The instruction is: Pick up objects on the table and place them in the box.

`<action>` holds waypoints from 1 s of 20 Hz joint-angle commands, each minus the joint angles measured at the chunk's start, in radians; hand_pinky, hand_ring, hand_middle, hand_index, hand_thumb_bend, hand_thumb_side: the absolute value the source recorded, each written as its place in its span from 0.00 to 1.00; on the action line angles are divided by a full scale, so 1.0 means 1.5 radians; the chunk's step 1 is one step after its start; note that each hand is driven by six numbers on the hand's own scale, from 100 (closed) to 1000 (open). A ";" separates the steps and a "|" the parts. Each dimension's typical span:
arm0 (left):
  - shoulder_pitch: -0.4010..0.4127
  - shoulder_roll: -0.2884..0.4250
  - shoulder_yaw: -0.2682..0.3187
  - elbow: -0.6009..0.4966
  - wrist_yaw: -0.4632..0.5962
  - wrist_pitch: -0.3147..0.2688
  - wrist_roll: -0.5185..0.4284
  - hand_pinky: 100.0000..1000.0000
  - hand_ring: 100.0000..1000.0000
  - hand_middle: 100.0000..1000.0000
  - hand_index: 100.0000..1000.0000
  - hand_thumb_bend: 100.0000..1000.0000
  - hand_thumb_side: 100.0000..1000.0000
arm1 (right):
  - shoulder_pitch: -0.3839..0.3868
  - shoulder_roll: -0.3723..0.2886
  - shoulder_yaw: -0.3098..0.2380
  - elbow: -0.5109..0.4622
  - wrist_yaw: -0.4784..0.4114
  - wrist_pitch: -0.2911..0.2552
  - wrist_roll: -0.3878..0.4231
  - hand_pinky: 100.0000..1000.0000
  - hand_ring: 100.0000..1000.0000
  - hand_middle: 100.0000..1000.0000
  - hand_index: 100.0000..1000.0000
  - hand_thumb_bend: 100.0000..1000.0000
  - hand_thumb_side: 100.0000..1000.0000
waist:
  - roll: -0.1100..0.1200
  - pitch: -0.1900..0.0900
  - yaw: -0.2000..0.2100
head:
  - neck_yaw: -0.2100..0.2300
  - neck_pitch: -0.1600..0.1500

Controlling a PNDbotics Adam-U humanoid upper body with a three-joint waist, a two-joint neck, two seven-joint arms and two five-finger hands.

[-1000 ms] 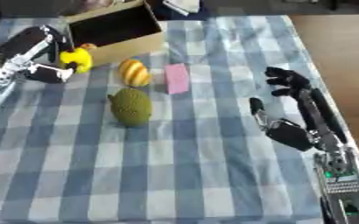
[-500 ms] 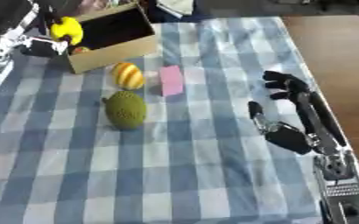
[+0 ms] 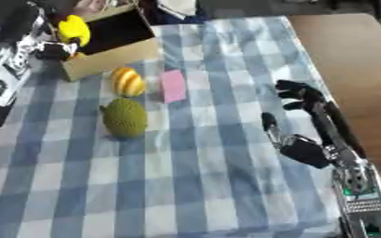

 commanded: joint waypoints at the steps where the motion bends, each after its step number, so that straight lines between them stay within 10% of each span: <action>1: -0.017 0.011 0.006 0.004 -0.012 -0.002 -0.017 0.69 0.62 0.65 0.78 0.51 0.33 | -0.008 -0.010 0.000 -0.006 -0.005 -0.002 0.004 0.69 0.80 0.79 0.88 0.14 0.36 | 0.010 -0.021 -0.002 | 0.000 -0.008; 9: 0.013 0.065 -0.004 -0.100 0.021 -0.025 -0.093 0.71 0.65 0.68 0.79 0.58 0.44 | -0.012 -0.012 -0.007 -0.008 -0.001 0.001 -0.002 0.69 0.80 0.79 0.88 0.14 0.36 | 0.010 -0.016 0.014 | -0.011 -0.012; 20: 0.190 0.172 0.014 -0.437 0.281 -0.007 -0.114 0.67 0.57 0.61 0.75 0.48 0.38 | -0.060 -0.035 -0.007 0.009 0.014 0.003 -0.005 0.69 0.80 0.79 0.89 0.14 0.35 | 0.006 -0.012 0.056 | -0.028 -0.012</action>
